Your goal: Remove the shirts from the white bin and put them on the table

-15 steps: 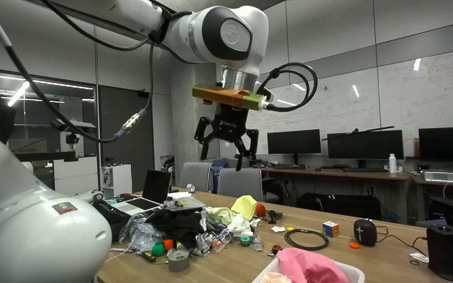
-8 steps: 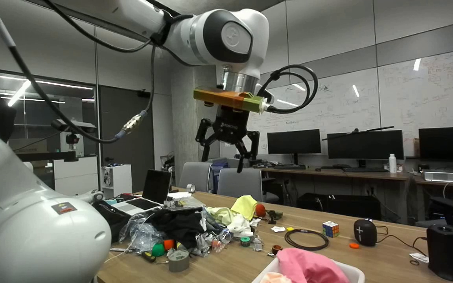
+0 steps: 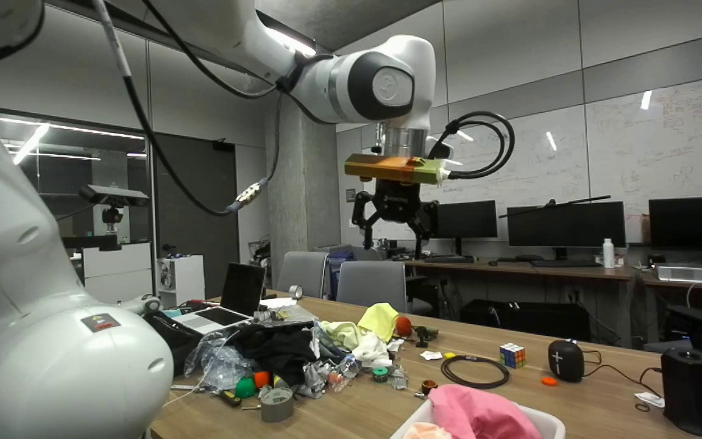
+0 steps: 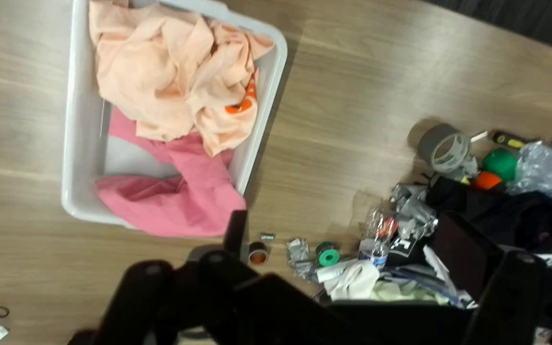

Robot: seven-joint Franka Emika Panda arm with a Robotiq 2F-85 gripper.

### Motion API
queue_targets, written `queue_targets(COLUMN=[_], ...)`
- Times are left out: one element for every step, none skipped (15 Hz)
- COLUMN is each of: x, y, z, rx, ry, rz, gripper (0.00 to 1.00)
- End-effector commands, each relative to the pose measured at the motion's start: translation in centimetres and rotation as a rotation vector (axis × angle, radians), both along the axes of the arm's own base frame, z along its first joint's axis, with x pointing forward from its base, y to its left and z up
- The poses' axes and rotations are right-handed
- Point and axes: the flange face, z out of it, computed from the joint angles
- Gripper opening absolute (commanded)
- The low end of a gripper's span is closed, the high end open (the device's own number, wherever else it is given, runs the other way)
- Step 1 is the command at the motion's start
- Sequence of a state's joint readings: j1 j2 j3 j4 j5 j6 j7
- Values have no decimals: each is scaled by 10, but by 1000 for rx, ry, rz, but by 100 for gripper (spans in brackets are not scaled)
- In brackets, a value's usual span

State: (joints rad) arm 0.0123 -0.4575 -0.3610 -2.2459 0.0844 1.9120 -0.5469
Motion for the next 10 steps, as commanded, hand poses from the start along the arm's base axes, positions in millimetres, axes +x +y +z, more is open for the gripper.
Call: queue_targets(x=[51,64,74,84,95,105,114,121,127,132], y=[-13,-16,-20,-23,-28,-32,-36,-41,-46,-50], z=[9,6,1,-4,-13,-20,-32,-41,-51,-61], rx=[12,17,18,14,9,5,1,-9,-7,-15], ry=[-131,-156,-181,-201,-216,-225,-223,-220,-203,-196], rz=[-73,-94,-115,-137,-165,-184,-208,-230,-243,-261], gripper=[100,100,100,100,100,100,100,100,100,100])
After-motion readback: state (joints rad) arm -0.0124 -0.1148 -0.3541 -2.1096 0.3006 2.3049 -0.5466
